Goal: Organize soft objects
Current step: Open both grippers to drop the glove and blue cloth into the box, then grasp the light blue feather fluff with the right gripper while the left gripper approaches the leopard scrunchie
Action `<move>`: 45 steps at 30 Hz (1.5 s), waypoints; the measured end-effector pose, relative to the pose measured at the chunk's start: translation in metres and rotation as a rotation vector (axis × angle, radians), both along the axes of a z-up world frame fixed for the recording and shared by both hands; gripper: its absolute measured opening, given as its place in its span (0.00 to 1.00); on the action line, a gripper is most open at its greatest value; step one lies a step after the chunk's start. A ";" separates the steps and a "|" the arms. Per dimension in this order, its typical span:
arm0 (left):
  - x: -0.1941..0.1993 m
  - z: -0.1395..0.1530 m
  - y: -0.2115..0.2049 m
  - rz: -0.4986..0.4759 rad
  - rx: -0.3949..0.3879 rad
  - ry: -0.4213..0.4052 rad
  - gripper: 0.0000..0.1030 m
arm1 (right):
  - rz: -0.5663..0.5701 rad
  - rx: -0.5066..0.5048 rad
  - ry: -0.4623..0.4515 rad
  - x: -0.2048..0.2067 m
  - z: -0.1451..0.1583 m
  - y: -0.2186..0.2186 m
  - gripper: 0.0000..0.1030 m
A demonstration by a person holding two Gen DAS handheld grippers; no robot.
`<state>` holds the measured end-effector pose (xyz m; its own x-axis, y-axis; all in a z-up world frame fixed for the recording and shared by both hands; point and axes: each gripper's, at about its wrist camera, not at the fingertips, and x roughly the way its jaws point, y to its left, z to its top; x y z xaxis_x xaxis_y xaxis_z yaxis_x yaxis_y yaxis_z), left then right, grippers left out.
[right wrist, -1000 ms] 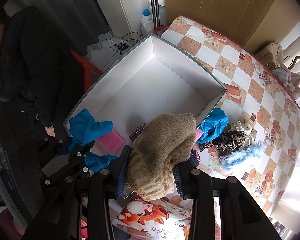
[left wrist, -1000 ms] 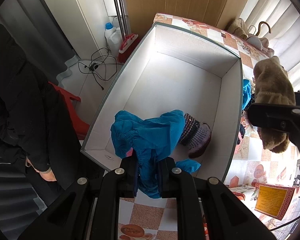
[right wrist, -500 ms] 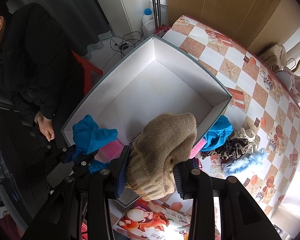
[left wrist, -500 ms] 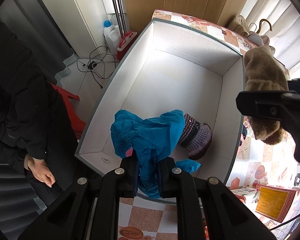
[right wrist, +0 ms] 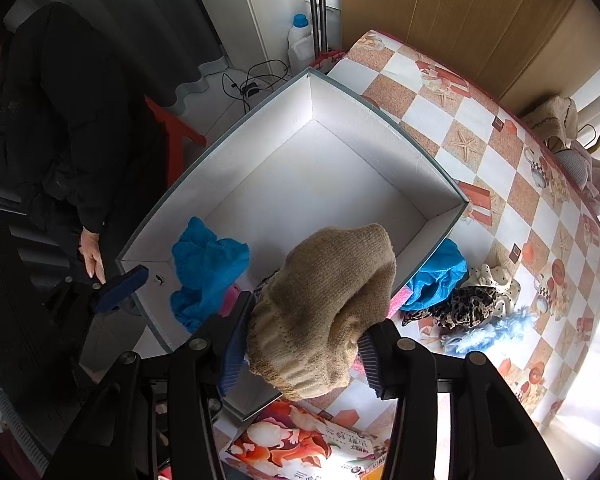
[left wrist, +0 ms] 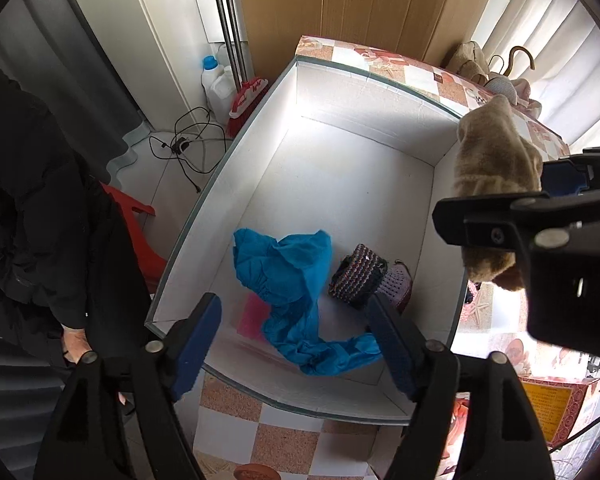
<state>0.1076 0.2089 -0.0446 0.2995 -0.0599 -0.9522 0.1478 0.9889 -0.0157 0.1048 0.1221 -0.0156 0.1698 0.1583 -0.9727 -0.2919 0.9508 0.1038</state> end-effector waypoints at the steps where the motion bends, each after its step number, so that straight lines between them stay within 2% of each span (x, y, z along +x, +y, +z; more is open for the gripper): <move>1: -0.001 0.001 0.000 0.001 -0.011 -0.004 0.80 | -0.001 -0.002 -0.006 -0.001 0.001 -0.001 0.72; 4: 0.000 0.003 0.003 0.010 -0.050 -0.004 0.88 | -0.019 -0.005 -0.014 0.000 0.004 -0.007 0.89; 5: 0.000 0.003 0.004 0.018 -0.057 -0.003 0.97 | -0.030 -0.001 -0.011 0.000 0.005 -0.010 0.92; 6: -0.001 0.004 0.006 0.029 -0.072 -0.009 1.00 | -0.045 0.003 -0.005 0.001 0.005 -0.015 0.99; 10: -0.001 0.014 0.007 0.046 -0.121 -0.030 1.00 | -0.091 0.058 0.062 0.002 0.005 -0.036 0.99; 14: -0.002 0.026 -0.007 0.001 -0.135 -0.044 1.00 | -0.140 0.094 0.082 -0.008 0.013 -0.068 0.99; 21: -0.015 0.043 -0.072 -0.170 -0.160 -0.049 1.00 | -0.255 0.177 0.205 -0.048 0.025 -0.157 0.99; 26: -0.026 0.032 -0.121 -0.284 -0.132 0.000 1.00 | -0.355 0.210 0.301 -0.080 0.020 -0.226 0.99; 30: -0.031 0.020 -0.153 -0.336 -0.102 0.040 1.00 | -0.403 0.147 0.349 -0.088 0.000 -0.265 0.99; 35: -0.028 0.017 -0.183 -0.387 -0.038 0.030 1.00 | -0.424 0.106 0.344 -0.070 -0.045 -0.289 0.99; 39: -0.023 0.015 -0.192 -0.381 -0.005 0.031 1.00 | -0.437 0.133 0.323 -0.039 -0.080 -0.290 0.99; 45: -0.010 0.006 -0.208 -0.375 0.066 0.017 1.00 | -0.384 0.109 0.288 0.018 -0.127 -0.272 0.99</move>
